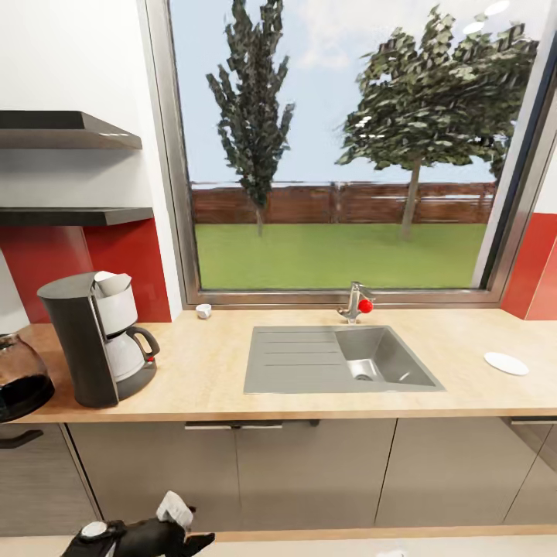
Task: Set up a coffee station on the kitchen countertop: keep the coffee maker on the countertop, move the bottle of coffee from the kitchen shelf to the counter next to the coffee maker, place a paper coffee filter on top of the coffee maker, put the saucer next to the coffee maker with the coffee cup on the saucer, and place the electric kettle next to the coffee maker.
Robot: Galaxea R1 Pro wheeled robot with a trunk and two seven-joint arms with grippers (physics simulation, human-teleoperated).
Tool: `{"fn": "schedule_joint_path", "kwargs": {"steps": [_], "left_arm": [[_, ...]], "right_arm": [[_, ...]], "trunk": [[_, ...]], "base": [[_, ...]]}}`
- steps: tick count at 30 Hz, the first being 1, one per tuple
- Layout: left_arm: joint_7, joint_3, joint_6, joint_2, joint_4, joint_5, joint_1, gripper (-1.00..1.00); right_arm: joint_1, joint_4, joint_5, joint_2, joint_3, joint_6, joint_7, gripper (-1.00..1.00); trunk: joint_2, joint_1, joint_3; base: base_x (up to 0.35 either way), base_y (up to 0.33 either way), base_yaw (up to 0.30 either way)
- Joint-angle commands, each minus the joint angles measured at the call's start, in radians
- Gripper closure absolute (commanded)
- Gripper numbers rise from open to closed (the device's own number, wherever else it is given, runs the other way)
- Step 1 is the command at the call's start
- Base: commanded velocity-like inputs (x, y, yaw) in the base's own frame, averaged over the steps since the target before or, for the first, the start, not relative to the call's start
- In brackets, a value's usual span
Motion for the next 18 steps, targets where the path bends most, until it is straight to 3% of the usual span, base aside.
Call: {"fn": "schedule_joint_path", "kwargs": {"steps": [1, 5, 10, 18], "left_arm": [[-0.036, 0.003, 0.03, 0.0, -0.001, -0.008, -0.009, -1.0], [-0.148, 0.002, 0.118, -0.002, -0.002, -0.007, -0.115, -1.0], [-0.208, 0.002, 0.216, -0.015, -0.003, -0.005, -0.203, -1.0], [-0.322, 0.003, 0.314, -0.018, -0.003, -0.001, -0.296, -1.0]], "right_arm": [[0.001, -0.002, 0.009, 0.0, -0.008, 0.005, 0.003, -1.0], [0.004, -0.002, 0.009, 0.0, -0.008, 0.004, 0.002, -1.0], [0.005, -0.002, 0.009, 0.0, -0.009, 0.004, 0.001, -1.0], [0.005, -0.002, 0.009, 0.0, -0.009, 0.004, 0.001, -1.0]], "trunk": [[-0.001, 0.0, -0.001], [-0.001, 0.0, -0.001], [-0.001, 0.0, -0.001], [-0.001, 0.0, -0.001]], "base": [[0.0, 0.0, 0.0], [0.0, 0.0, 0.0], [0.0, 0.0, 0.0], [0.0, 0.0, 0.0]]}}
